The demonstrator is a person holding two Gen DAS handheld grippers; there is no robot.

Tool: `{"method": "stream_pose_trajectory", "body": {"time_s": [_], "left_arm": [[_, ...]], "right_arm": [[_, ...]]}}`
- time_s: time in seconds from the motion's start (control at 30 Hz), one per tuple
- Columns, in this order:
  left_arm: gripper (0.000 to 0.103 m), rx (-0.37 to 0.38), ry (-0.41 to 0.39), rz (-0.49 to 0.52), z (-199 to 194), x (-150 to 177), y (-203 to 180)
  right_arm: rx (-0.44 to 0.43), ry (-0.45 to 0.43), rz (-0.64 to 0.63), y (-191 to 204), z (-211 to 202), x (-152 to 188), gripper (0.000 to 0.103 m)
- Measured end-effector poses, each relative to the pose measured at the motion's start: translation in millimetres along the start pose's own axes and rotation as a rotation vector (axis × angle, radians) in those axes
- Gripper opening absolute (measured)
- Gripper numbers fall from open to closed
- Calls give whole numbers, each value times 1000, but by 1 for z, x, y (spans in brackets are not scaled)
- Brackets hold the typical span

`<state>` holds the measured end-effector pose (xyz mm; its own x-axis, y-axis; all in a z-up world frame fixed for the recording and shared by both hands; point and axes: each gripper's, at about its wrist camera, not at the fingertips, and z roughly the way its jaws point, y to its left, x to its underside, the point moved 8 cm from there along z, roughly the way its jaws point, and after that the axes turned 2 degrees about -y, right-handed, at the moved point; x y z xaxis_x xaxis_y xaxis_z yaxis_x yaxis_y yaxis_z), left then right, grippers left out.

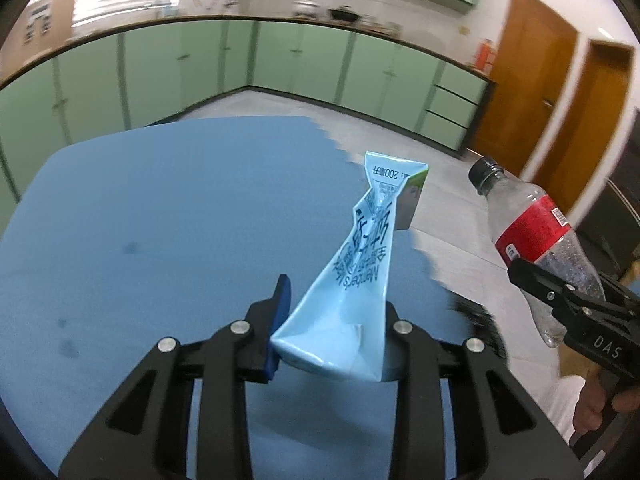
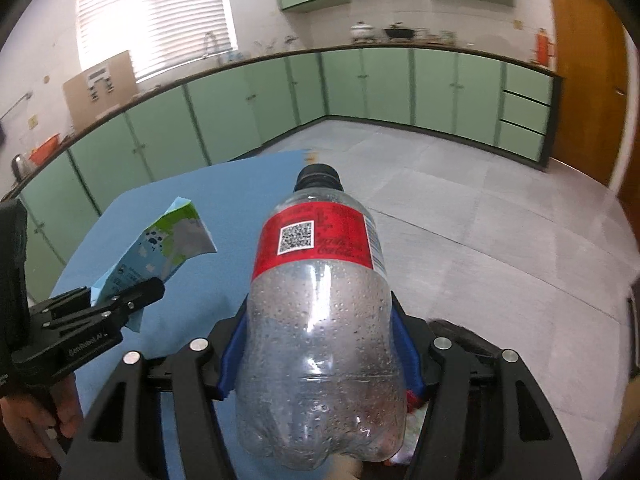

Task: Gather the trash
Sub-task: 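Carry the carton and bottle over the bin and open both tools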

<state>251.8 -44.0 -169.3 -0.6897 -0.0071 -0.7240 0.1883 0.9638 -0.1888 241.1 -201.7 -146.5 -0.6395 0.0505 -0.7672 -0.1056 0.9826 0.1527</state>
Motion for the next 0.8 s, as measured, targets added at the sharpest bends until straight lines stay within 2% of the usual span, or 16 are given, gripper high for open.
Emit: {"method": "stream_pose_trajectory", "body": {"time_s": [0.3, 0.47, 0.57, 0.63, 0.67, 0.7, 0.8], "left_arm": [[30, 162, 31, 91, 14, 27, -110], [30, 213, 82, 120, 37, 39, -156], [31, 226, 118, 147, 51, 47, -172], [36, 242, 149, 160, 60, 53, -181], [50, 247, 155, 162, 62, 55, -183], [60, 253, 154, 164, 63, 56, -186], [62, 260, 156, 174, 67, 56, -193]], "right_arm": [[184, 18, 118, -103, -48, 39, 61], [237, 43, 162, -138, -54, 59, 61], [250, 62, 194, -153, -52, 69, 61], [255, 73, 204, -158, -48, 75, 61], [256, 77, 207, -161, -47, 77, 61], [258, 82, 212, -163, -44, 79, 61], [259, 97, 225, -170, -39, 86, 61]]}}
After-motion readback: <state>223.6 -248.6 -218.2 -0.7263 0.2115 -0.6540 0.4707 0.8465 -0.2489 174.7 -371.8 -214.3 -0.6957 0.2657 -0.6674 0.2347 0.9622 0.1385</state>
